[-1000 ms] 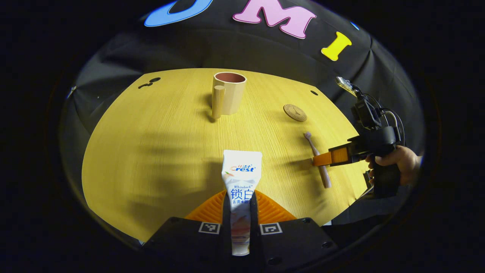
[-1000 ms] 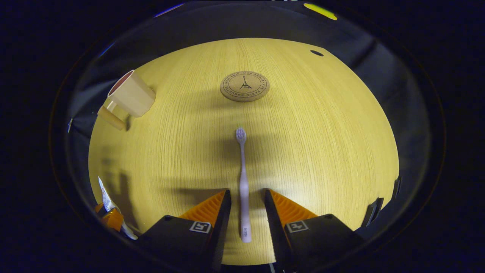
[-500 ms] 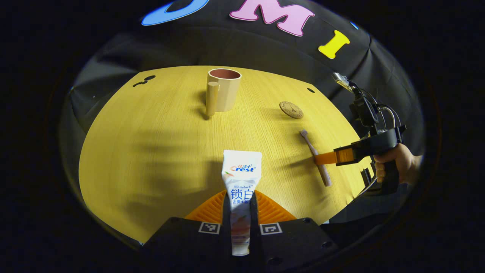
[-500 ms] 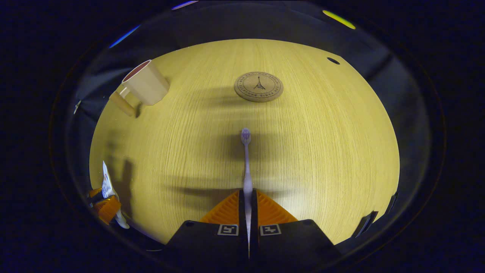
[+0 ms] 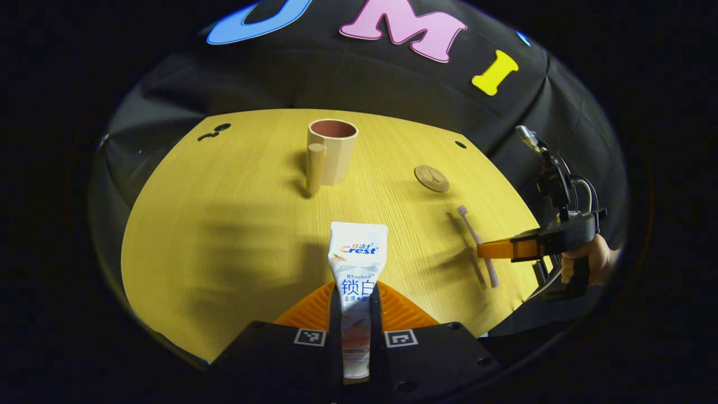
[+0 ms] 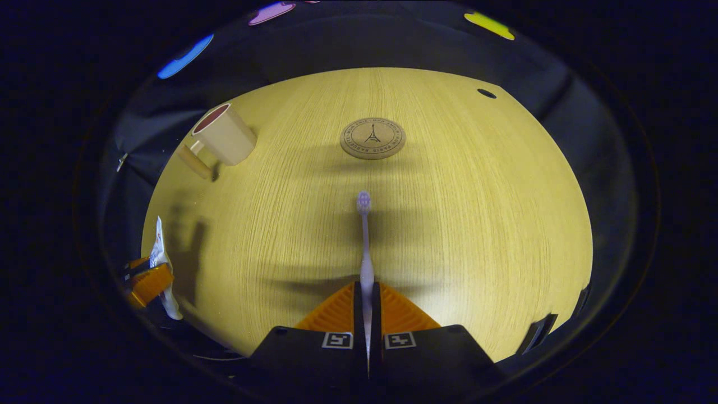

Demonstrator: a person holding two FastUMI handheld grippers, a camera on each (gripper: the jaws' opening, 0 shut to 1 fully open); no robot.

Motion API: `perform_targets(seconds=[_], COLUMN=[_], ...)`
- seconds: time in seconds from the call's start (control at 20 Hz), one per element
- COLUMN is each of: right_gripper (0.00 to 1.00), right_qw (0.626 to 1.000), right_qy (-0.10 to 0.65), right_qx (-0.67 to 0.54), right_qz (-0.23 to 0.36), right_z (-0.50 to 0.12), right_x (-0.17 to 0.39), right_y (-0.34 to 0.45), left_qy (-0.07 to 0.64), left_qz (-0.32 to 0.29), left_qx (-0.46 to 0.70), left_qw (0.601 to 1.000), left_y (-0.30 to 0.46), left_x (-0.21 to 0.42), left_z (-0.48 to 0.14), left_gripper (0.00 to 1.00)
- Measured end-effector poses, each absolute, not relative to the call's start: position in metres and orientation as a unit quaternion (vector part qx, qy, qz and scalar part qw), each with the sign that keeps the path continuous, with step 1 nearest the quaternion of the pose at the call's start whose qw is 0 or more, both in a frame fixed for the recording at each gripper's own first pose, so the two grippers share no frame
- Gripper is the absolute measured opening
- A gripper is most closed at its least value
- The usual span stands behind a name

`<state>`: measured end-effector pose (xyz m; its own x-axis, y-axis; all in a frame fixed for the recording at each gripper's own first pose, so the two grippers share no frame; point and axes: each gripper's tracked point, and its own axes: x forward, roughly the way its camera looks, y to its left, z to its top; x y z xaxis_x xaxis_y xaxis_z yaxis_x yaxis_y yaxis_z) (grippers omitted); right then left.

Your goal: Put the toothbrush and toothpaste on the desktop into the cup, then pick up the cup and place it on the coaster on the desktop.

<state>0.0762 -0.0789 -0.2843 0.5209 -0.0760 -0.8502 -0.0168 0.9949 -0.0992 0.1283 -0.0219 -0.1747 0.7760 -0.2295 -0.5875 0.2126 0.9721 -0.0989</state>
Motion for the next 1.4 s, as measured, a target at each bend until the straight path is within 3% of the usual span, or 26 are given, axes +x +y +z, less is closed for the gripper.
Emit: perform_targets(seconds=[0.35, 0.85, 1.4], right_gripper=[0.06, 0.06, 0.06], right_qw=[0.896, 0.912, 0.918], right_qy=[0.441, 0.411, 0.397], right_qx=[-0.050, 0.002, 0.011], right_qz=[-0.002, -0.005, -0.021], right_z=[-0.246, -0.195, -0.157], right_x=[0.073, 0.061, 0.060], right_y=[-0.085, -0.083, -0.079], left_qy=[0.253, 0.120, 0.026], left_qz=[-0.116, -0.139, -0.186], left_qx=[-0.028, 0.005, -0.028], left_qw=[0.960, 0.983, 0.982], left_y=[-0.012, -0.028, -0.041], left_x=[0.162, 0.264, 0.376], left_z=[-0.093, 0.034, 0.024], left_gripper=[0.24, 0.23, 0.23])
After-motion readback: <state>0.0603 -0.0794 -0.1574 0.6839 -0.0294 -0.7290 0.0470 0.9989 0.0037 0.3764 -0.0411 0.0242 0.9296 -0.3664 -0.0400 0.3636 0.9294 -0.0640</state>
